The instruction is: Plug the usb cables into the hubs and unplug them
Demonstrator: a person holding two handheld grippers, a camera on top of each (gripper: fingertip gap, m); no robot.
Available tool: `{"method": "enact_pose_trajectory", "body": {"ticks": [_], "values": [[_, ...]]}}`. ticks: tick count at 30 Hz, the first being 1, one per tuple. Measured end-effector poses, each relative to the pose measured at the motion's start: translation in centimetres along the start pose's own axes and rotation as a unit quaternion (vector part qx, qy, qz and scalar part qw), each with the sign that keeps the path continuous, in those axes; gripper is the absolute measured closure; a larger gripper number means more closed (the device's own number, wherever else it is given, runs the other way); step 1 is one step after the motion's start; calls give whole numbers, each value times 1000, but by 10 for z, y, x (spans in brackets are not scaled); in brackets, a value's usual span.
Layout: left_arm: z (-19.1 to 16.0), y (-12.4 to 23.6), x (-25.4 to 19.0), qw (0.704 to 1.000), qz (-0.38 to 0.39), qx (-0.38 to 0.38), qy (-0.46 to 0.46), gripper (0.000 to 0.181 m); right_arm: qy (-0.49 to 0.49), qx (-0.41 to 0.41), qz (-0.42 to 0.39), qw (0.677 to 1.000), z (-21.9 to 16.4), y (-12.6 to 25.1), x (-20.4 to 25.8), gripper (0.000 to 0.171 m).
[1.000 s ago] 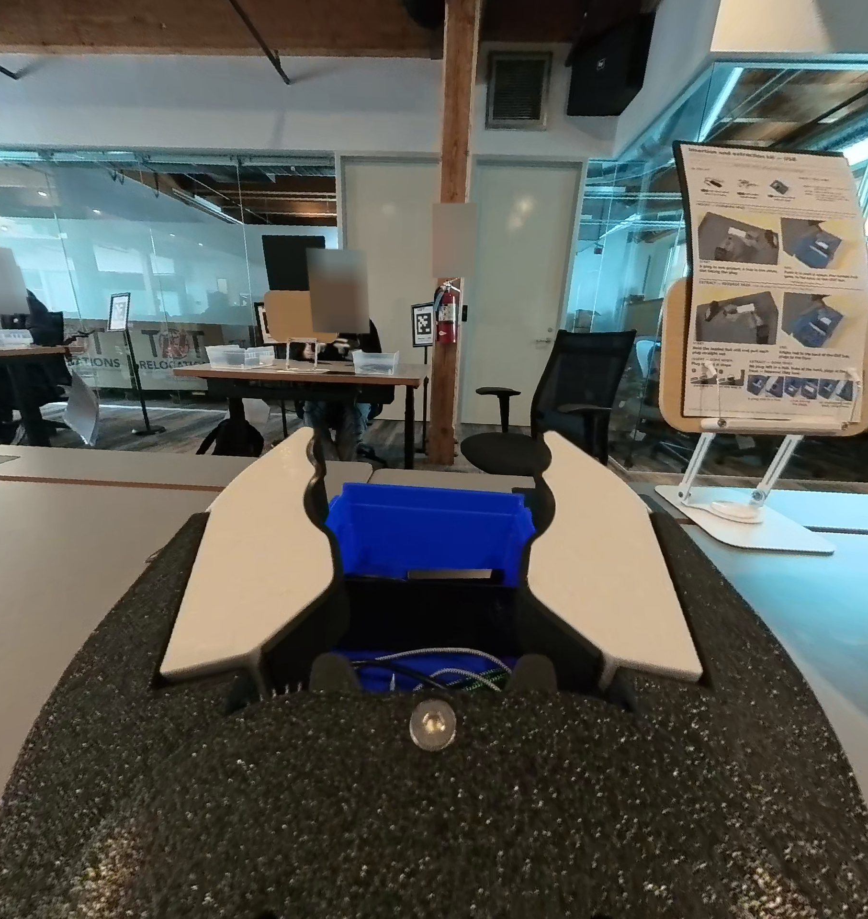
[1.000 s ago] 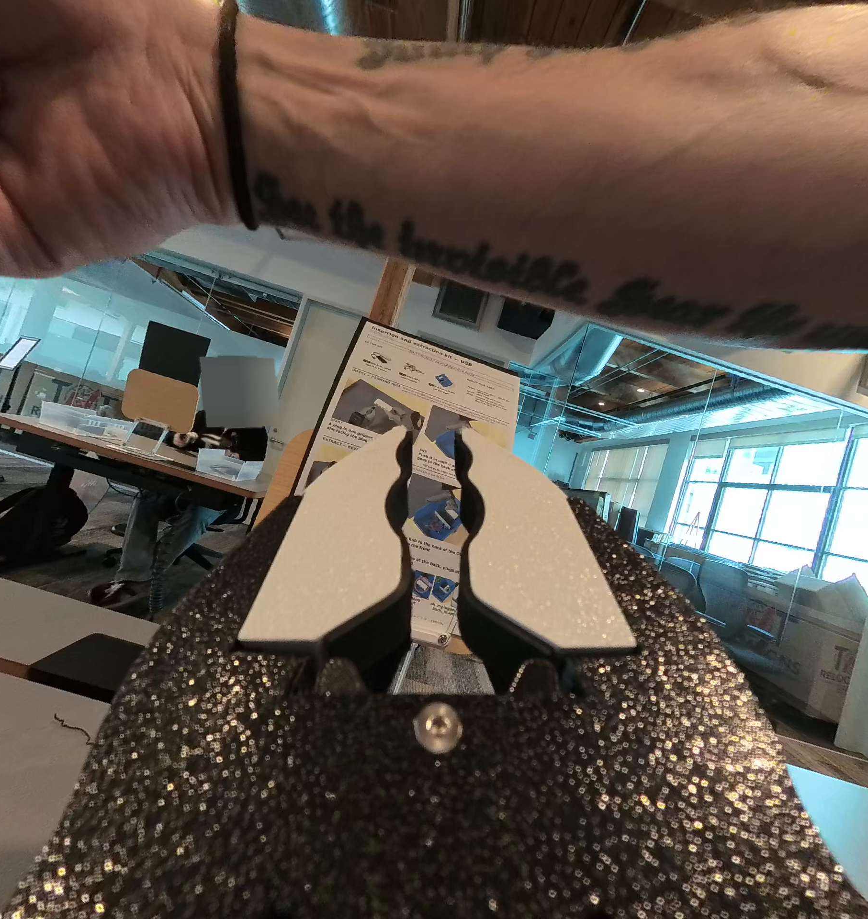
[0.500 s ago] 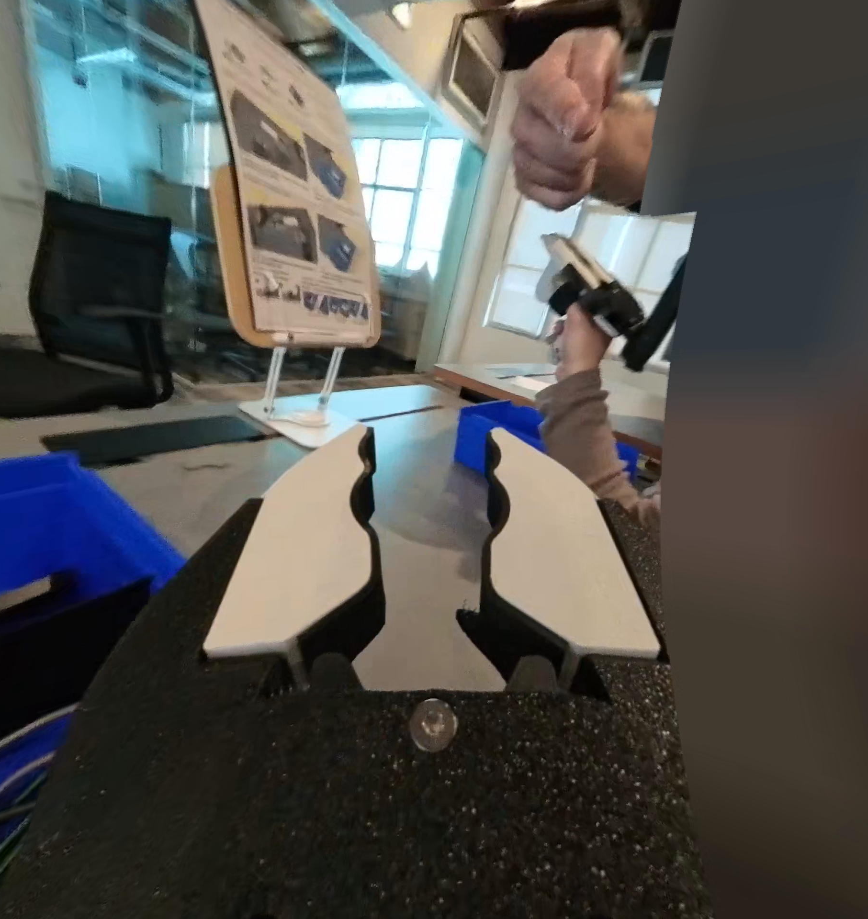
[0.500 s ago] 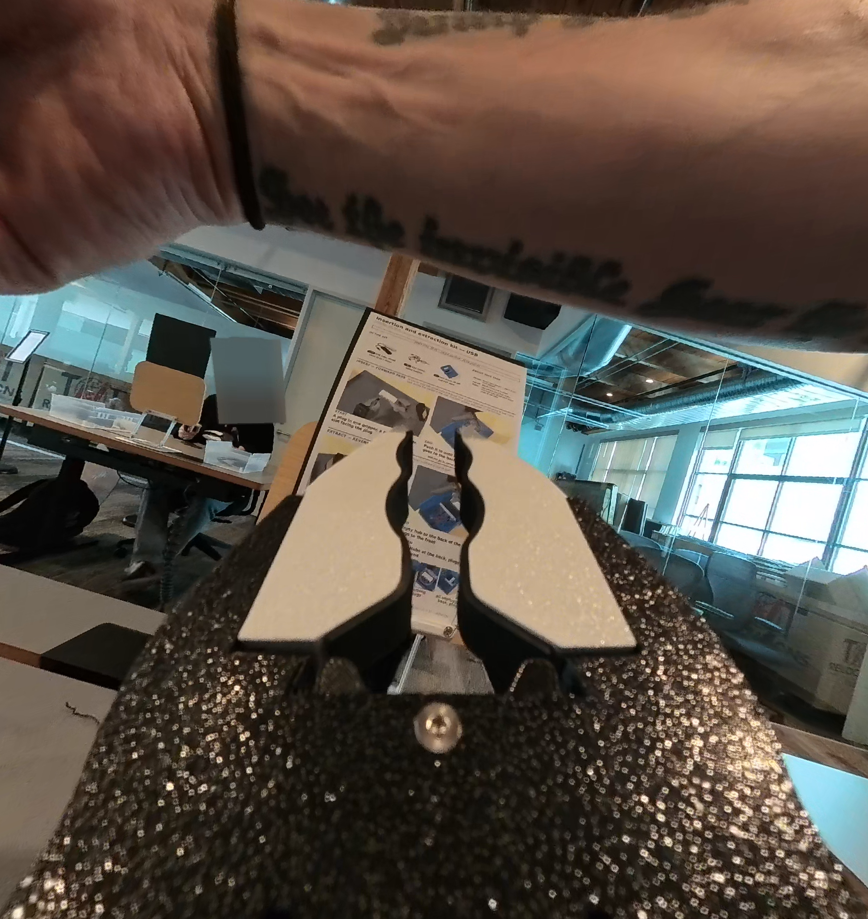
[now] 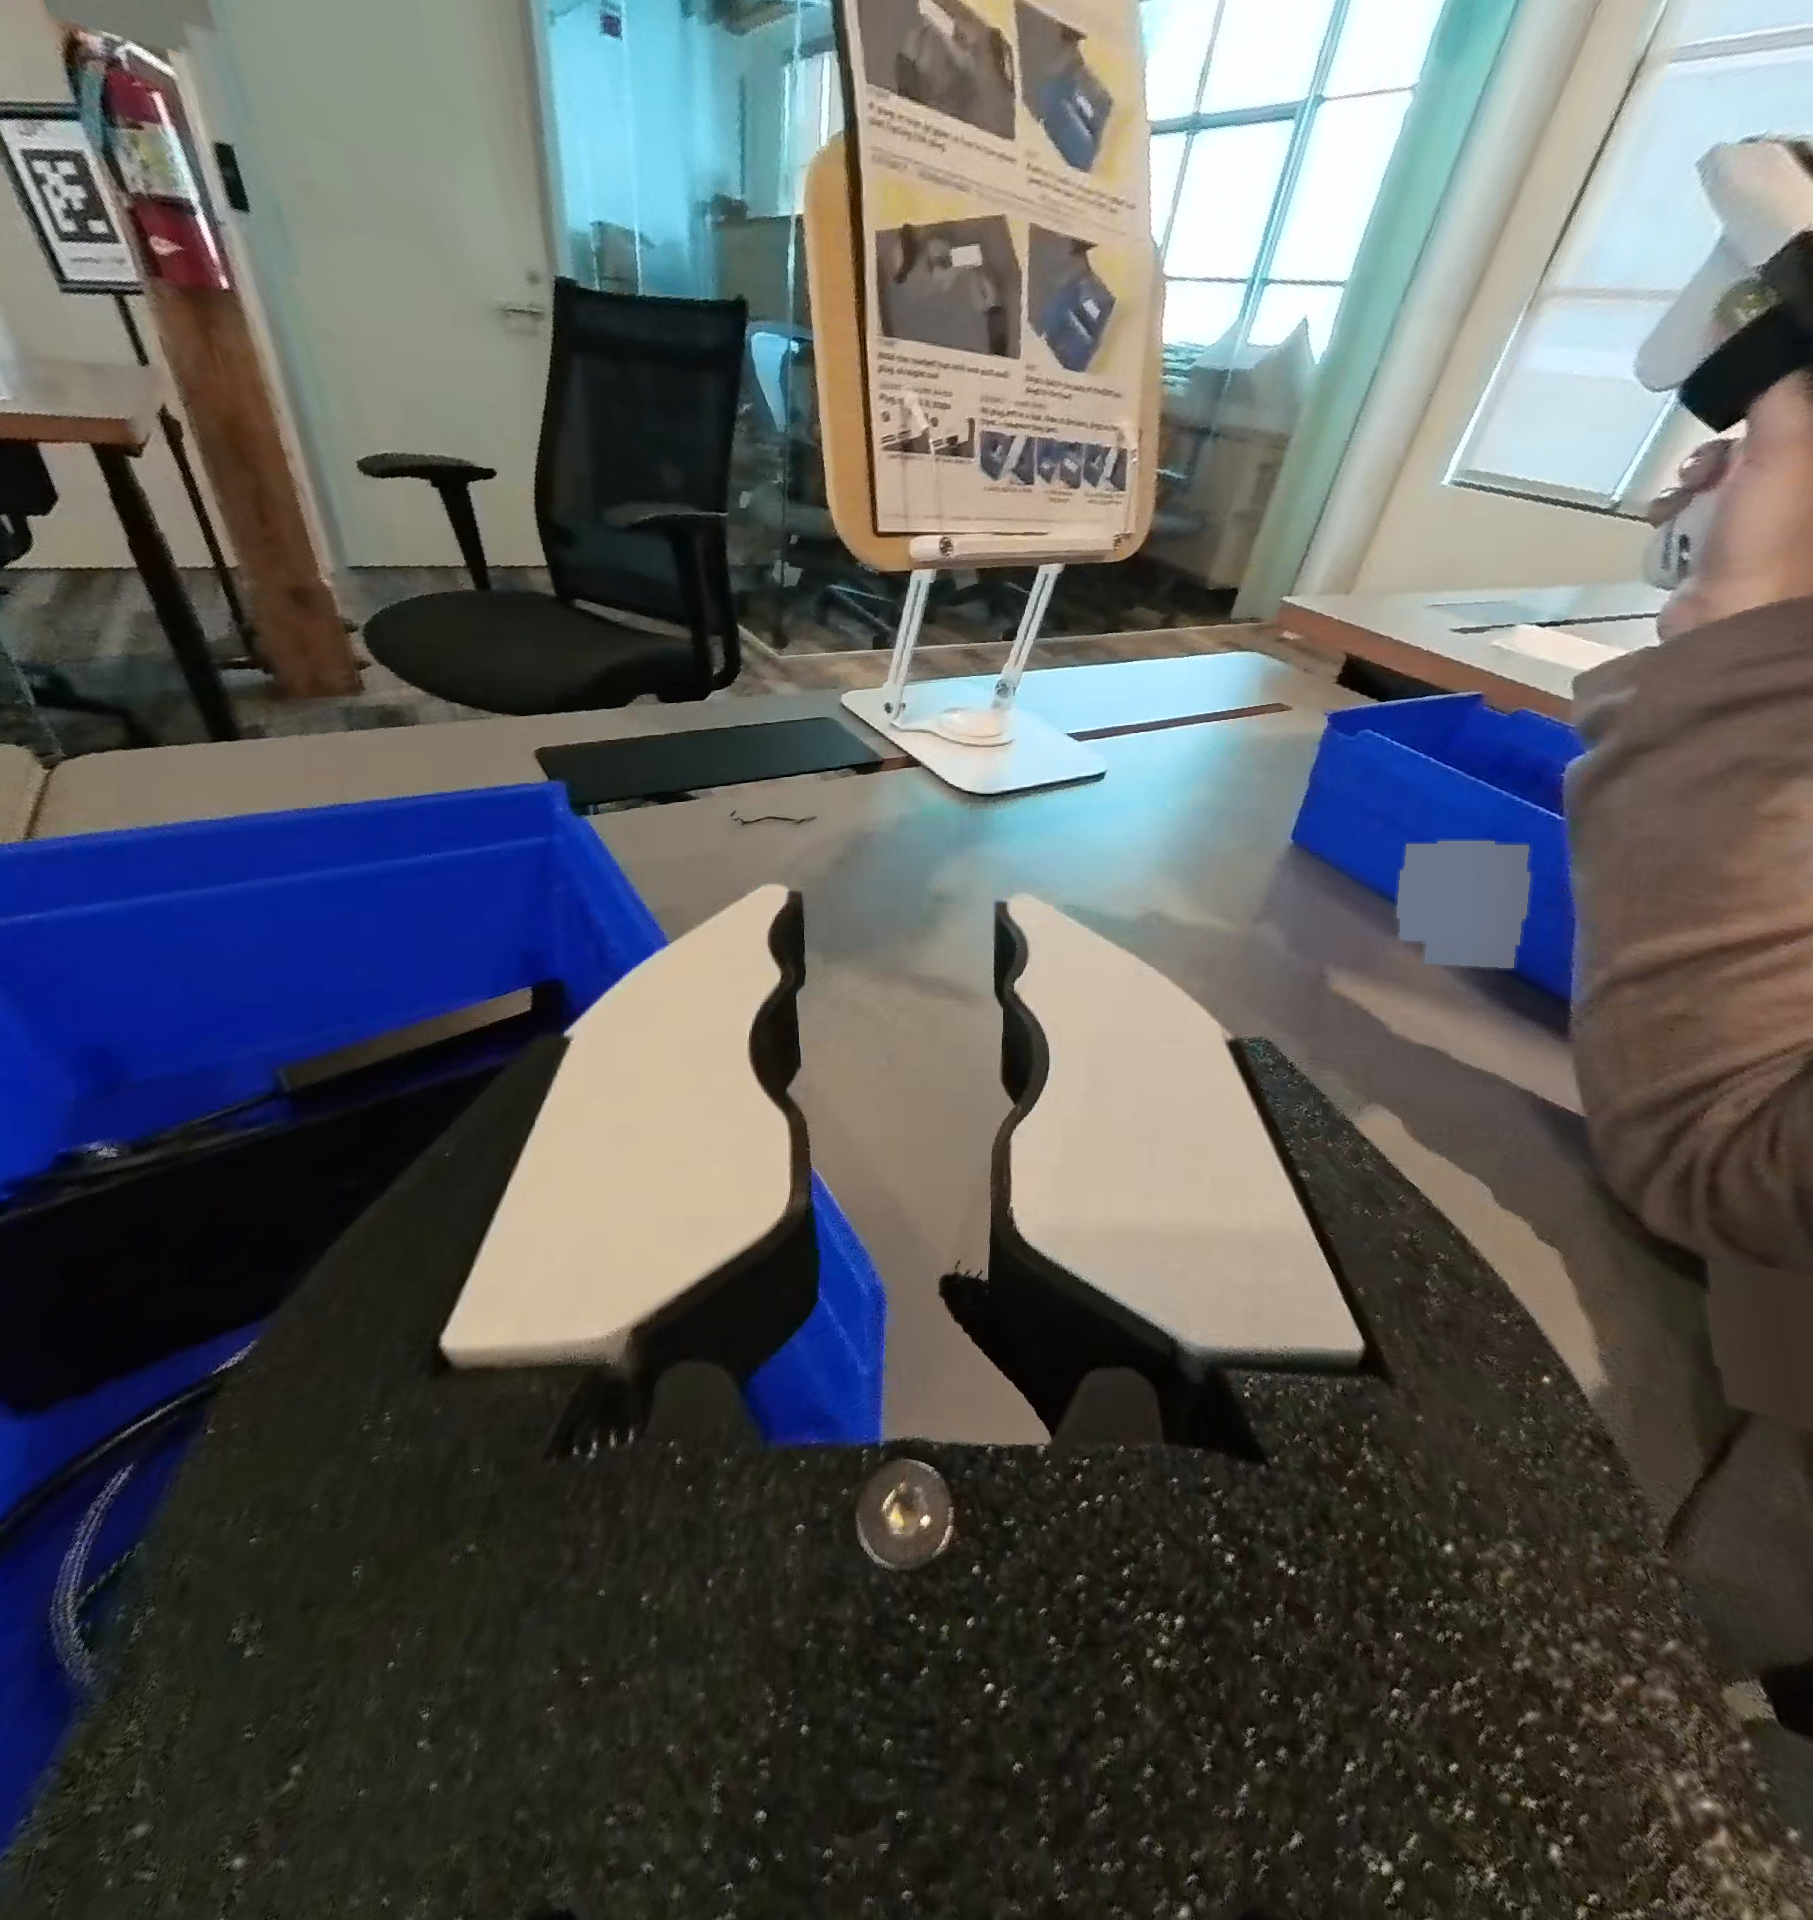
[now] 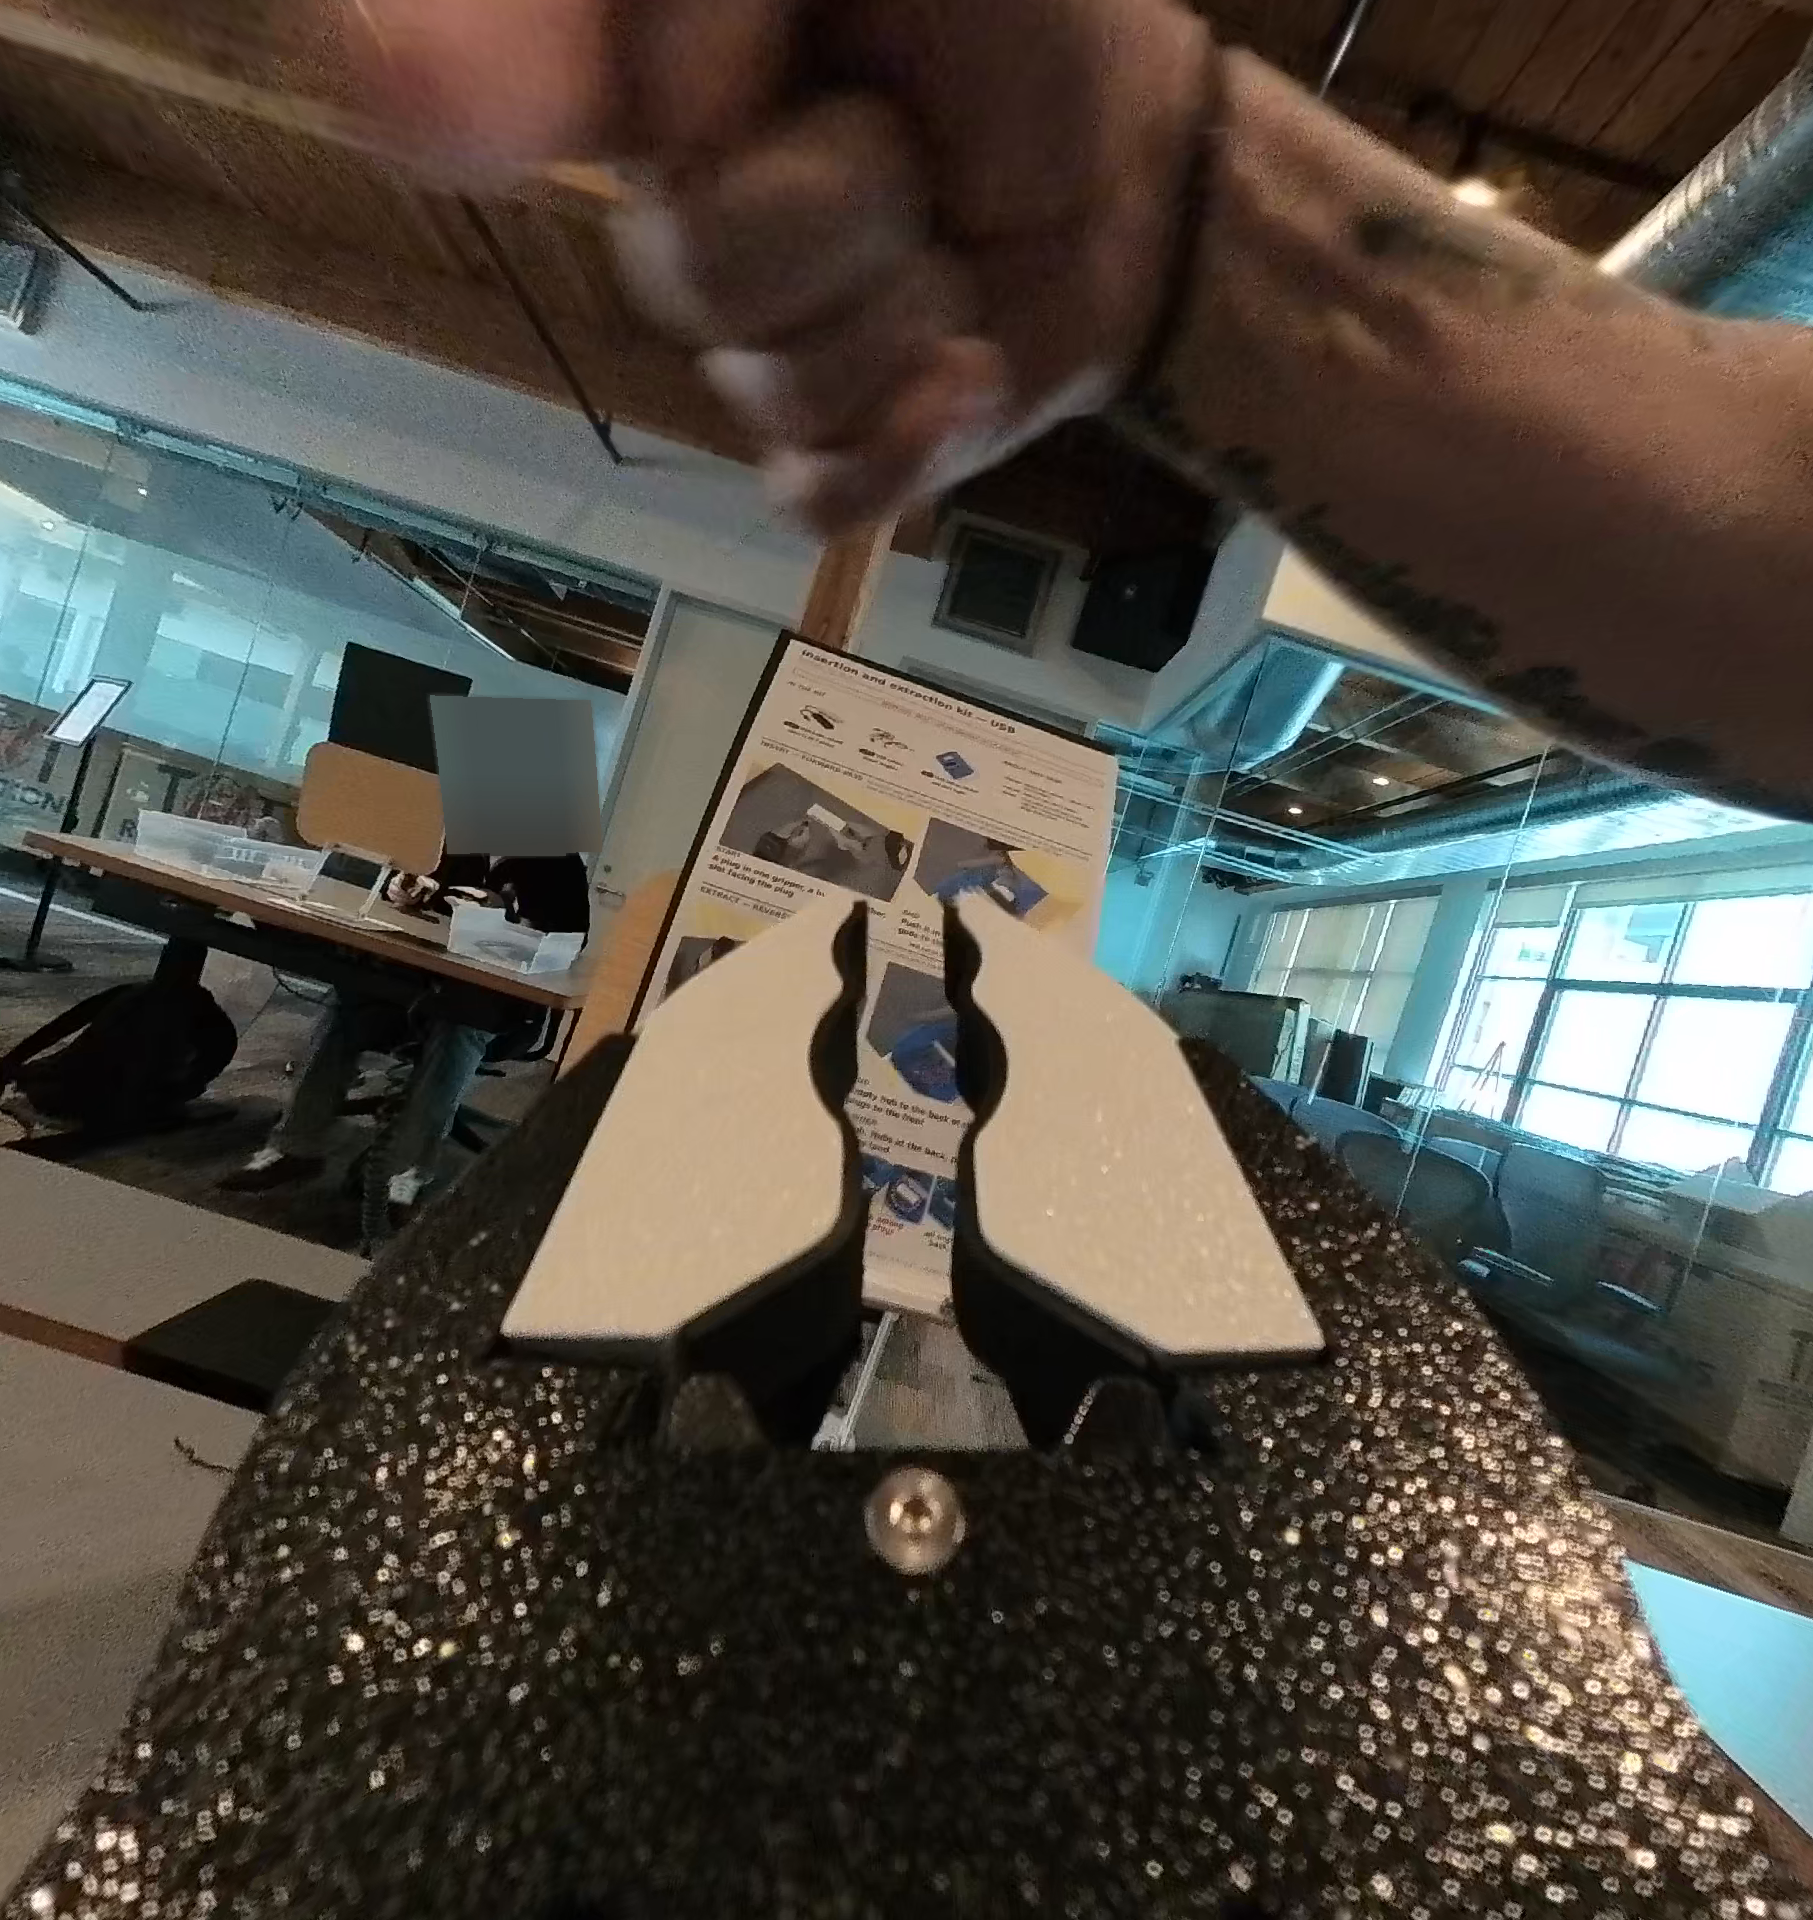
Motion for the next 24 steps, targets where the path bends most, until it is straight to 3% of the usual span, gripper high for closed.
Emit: {"method": "enact_pose_trajectory", "body": {"ticks": [24], "values": [[3,4,6,997,74,-28,-16,147,-11,36,15,999,-9,-8,0,160]]}}
Point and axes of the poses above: each gripper's, where its closed fingertips meet, y back along the fingers, z out of its top, x = y × z across the jaws, the point moved 9 cm from there along y, back along the fingers, and after that the axes turned 13 degrees about z, right-handed, at the moved point
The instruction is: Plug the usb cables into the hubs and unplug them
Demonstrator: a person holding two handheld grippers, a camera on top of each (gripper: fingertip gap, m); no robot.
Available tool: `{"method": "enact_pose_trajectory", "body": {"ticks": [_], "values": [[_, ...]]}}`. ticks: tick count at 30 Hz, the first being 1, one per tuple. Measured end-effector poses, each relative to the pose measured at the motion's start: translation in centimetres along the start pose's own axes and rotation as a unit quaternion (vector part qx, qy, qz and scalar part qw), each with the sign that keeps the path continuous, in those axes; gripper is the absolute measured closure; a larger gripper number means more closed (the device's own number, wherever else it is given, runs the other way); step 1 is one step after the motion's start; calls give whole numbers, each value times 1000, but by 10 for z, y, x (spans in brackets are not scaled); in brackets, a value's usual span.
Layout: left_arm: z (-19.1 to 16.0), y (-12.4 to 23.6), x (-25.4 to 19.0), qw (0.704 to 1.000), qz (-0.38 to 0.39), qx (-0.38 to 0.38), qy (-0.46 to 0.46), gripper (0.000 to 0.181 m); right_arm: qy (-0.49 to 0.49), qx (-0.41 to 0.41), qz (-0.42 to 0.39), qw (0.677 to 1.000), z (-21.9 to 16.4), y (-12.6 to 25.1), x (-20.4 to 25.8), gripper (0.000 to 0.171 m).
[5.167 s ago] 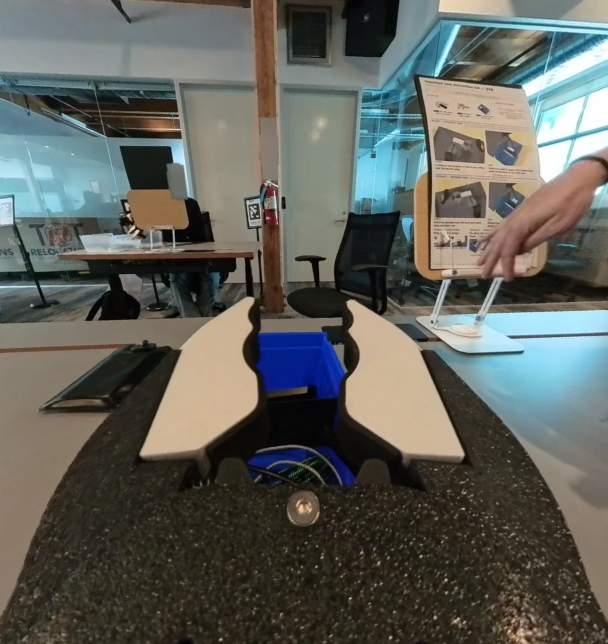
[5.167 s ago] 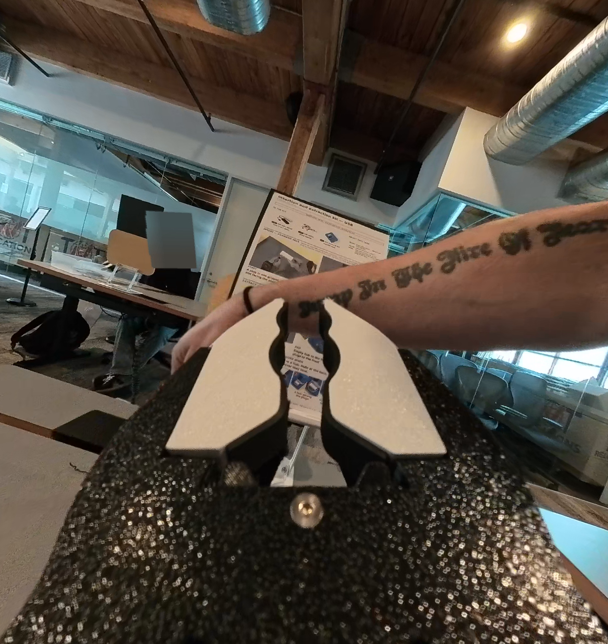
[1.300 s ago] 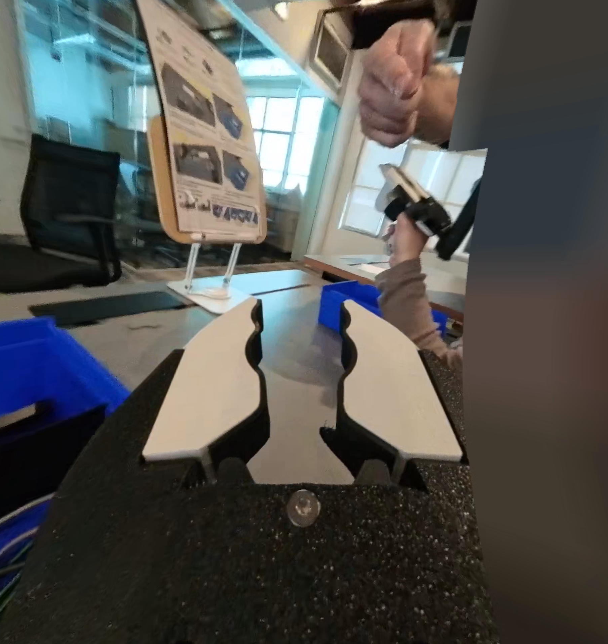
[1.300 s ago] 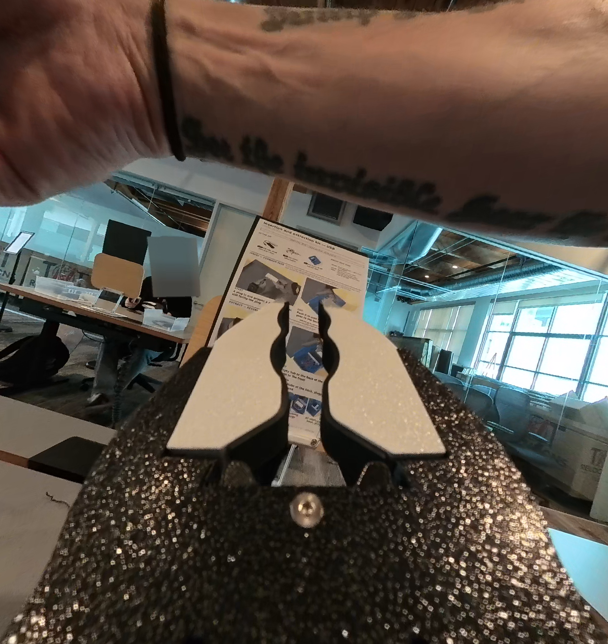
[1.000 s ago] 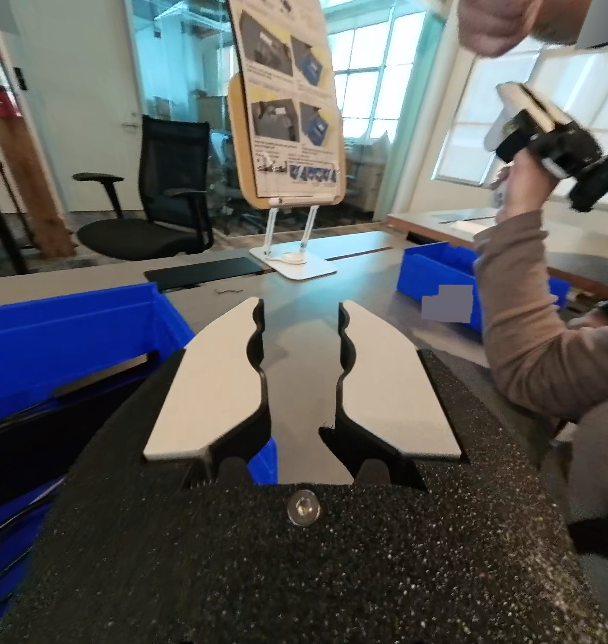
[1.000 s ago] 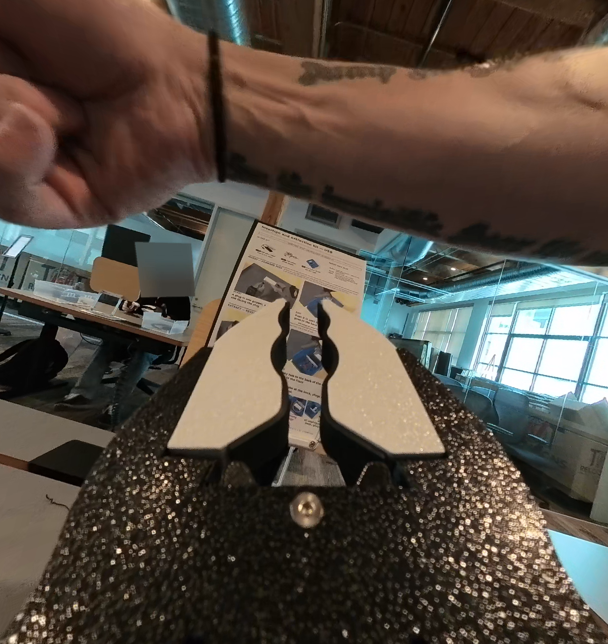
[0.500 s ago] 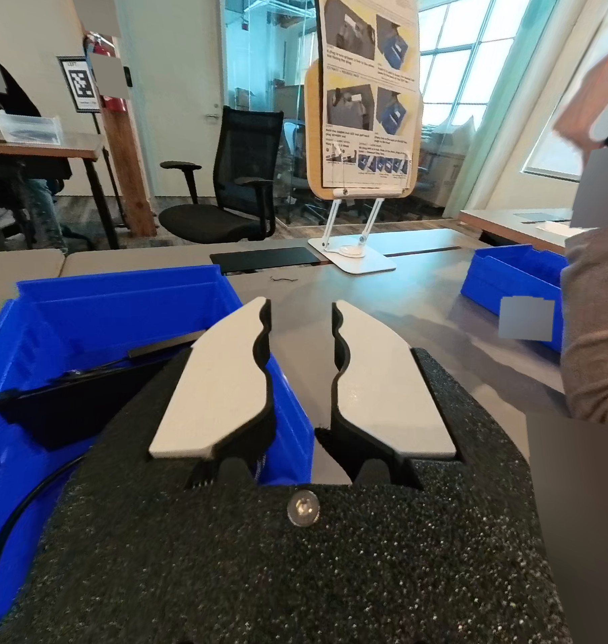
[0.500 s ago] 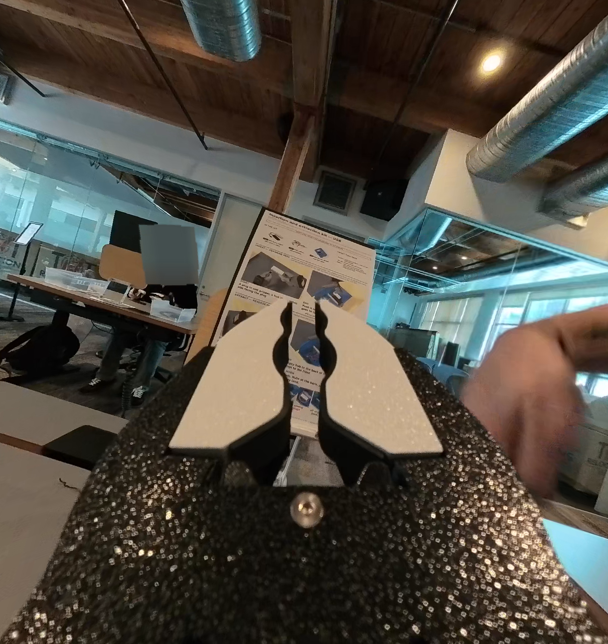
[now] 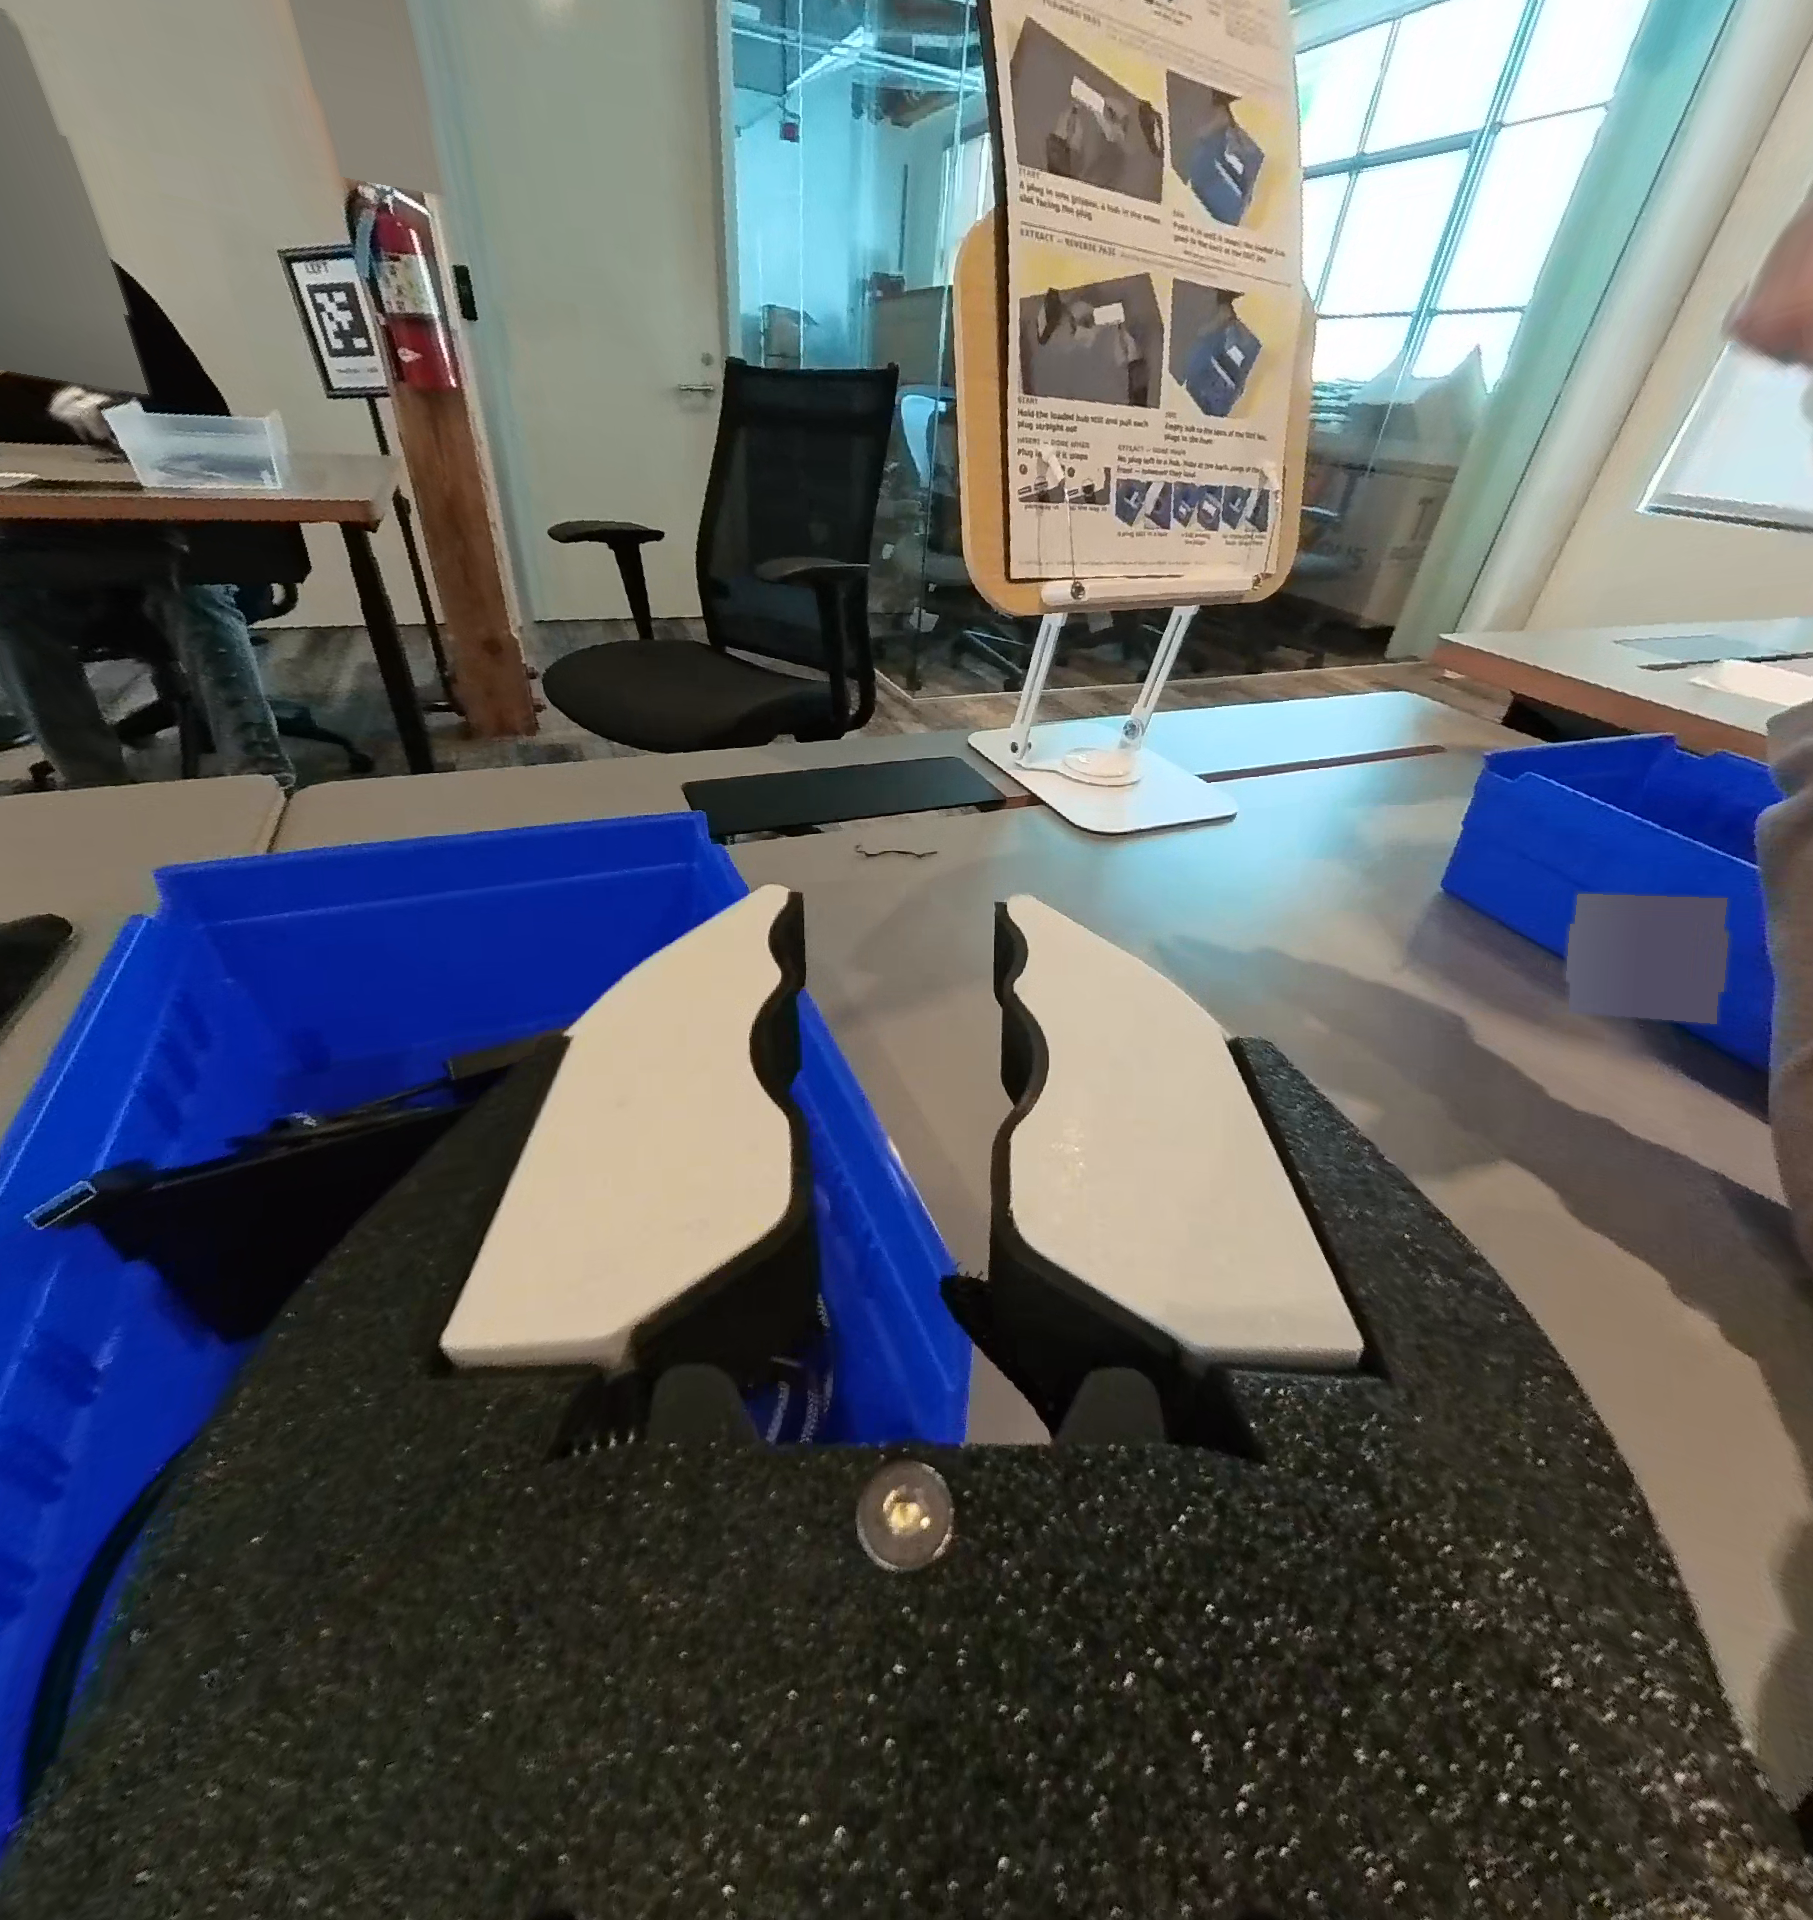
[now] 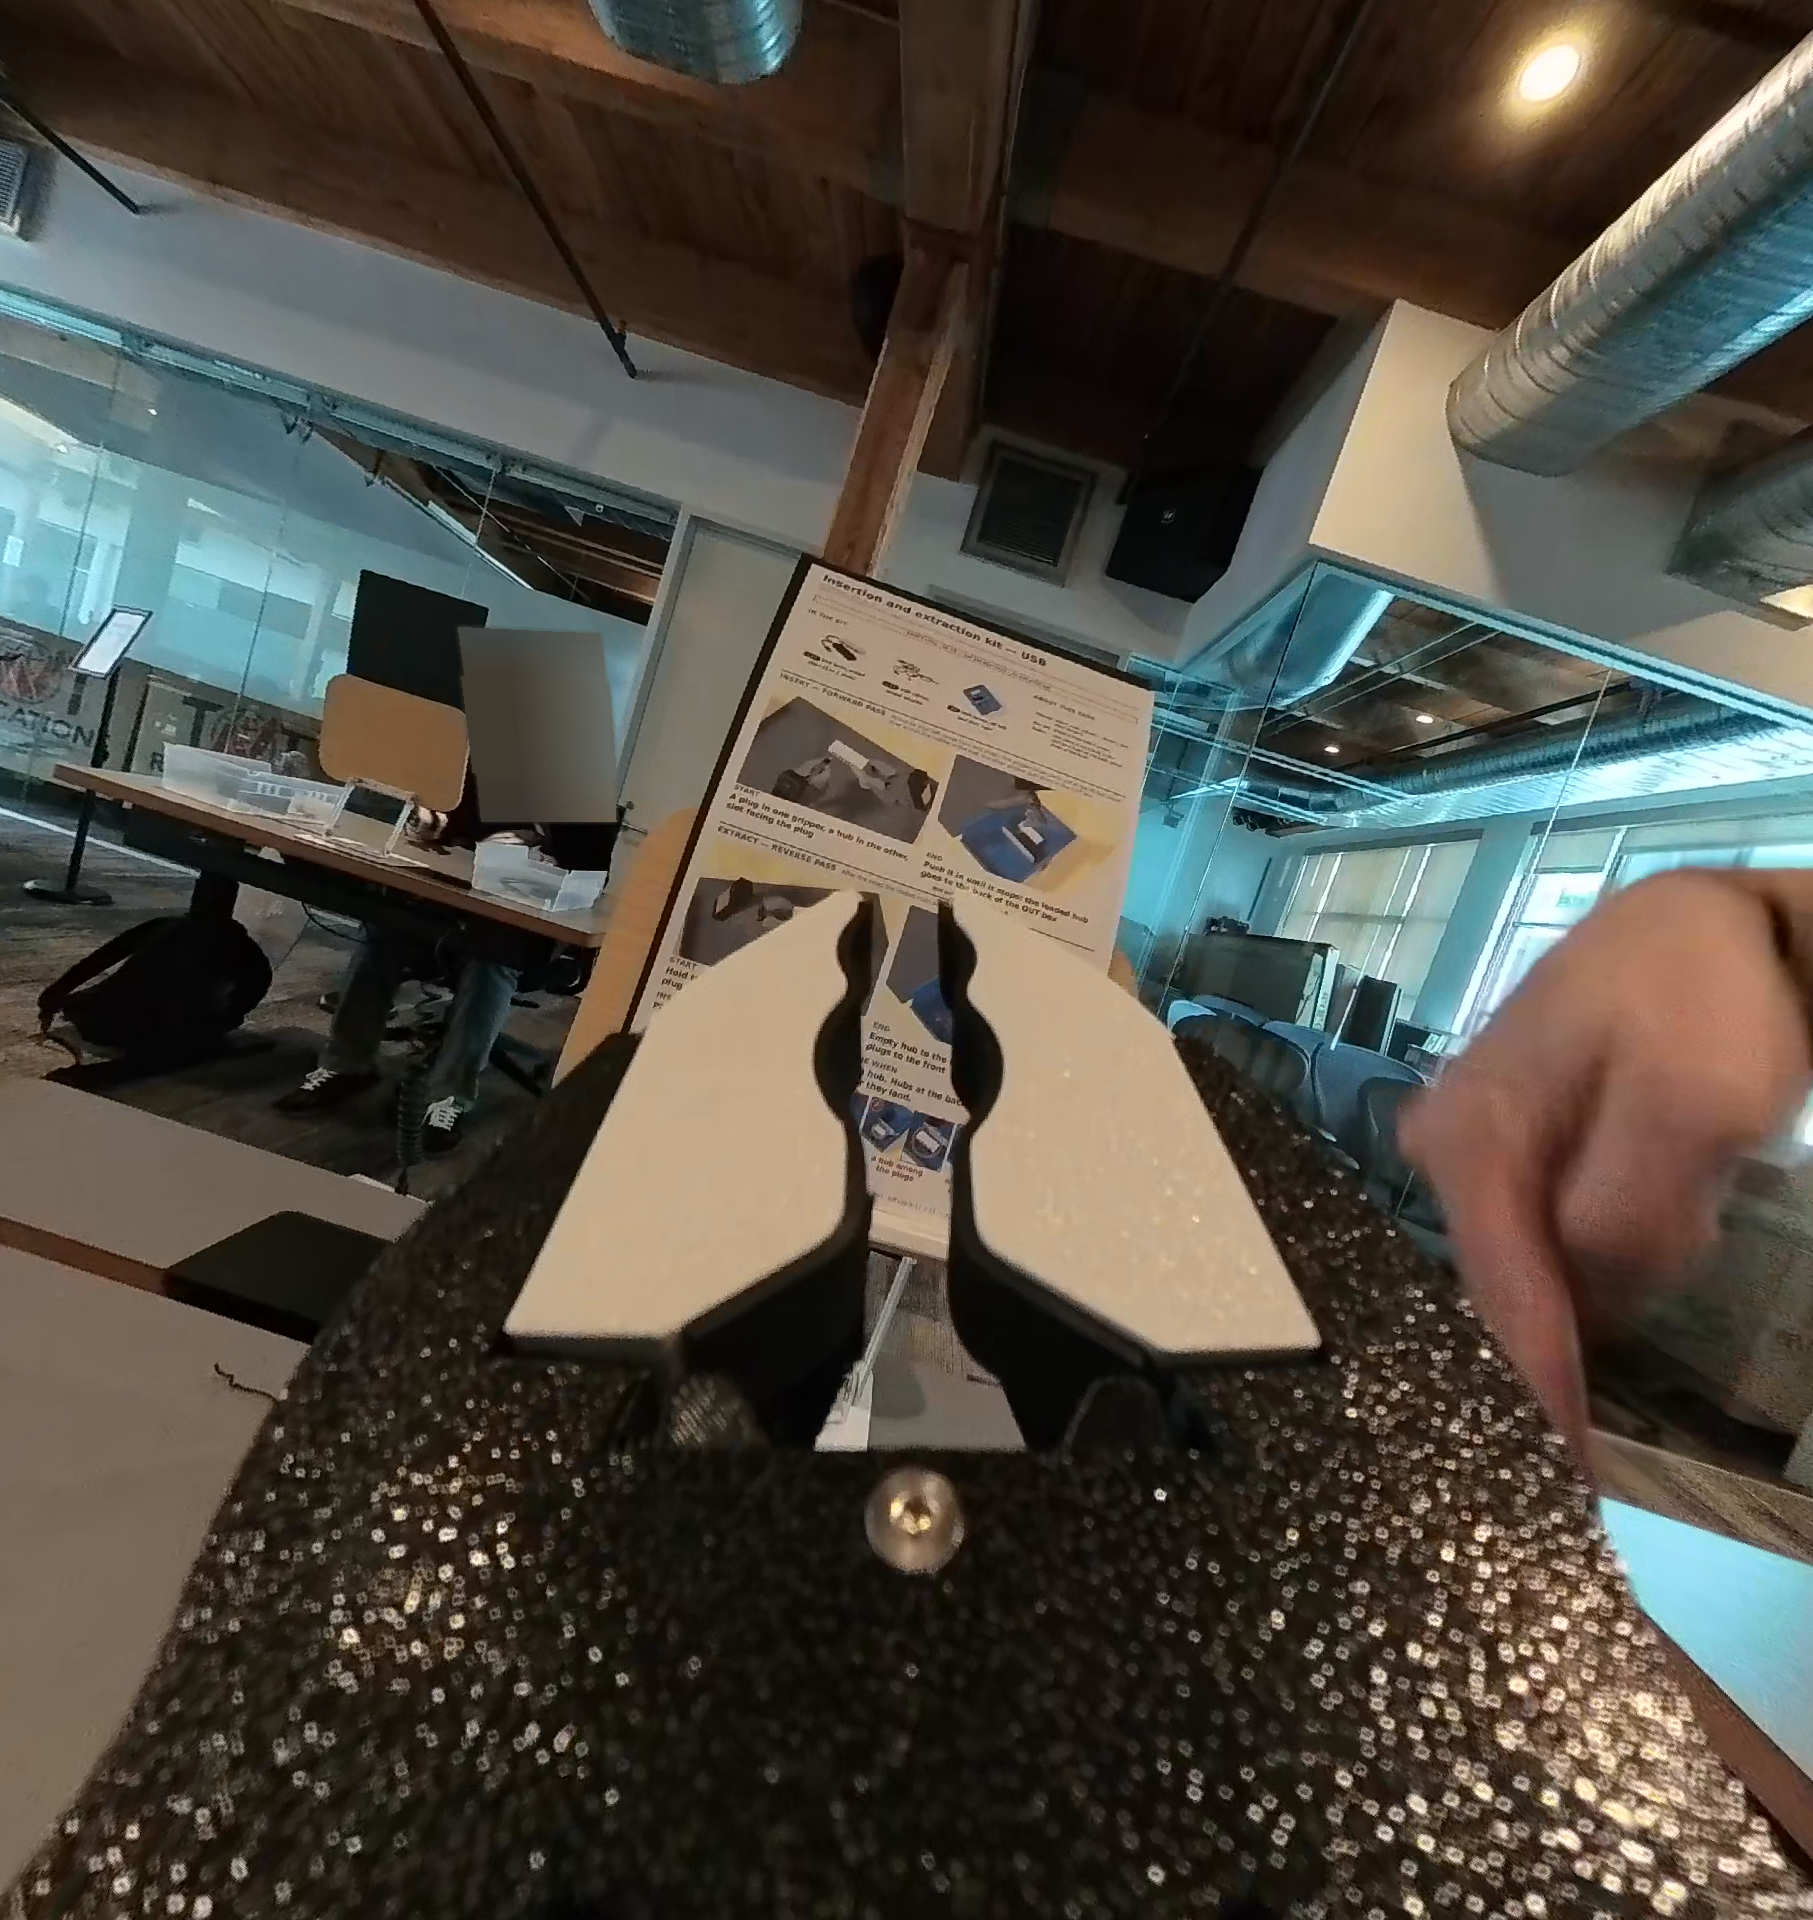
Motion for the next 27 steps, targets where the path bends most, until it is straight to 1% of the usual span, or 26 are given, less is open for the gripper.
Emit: {"method": "enact_pose_trajectory", "body": {"ticks": [9,27], "values": [[4,4,2,1000,20,-20,-7,147,-2,15,7,1000,-3,-3,1,160],[3,4,2,999,25,-21,-11,146,-4,22,11,1000,-5,-3,0,160]]}}
Point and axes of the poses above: each gripper's, where its closed fingertips meet, y back along the fingers, z out of its top, x = y × z across the jaws, the point moved 9 cm from there along y, back along the fingers, and after that the axes turned 13 degrees about z, right-handed, at the moved point
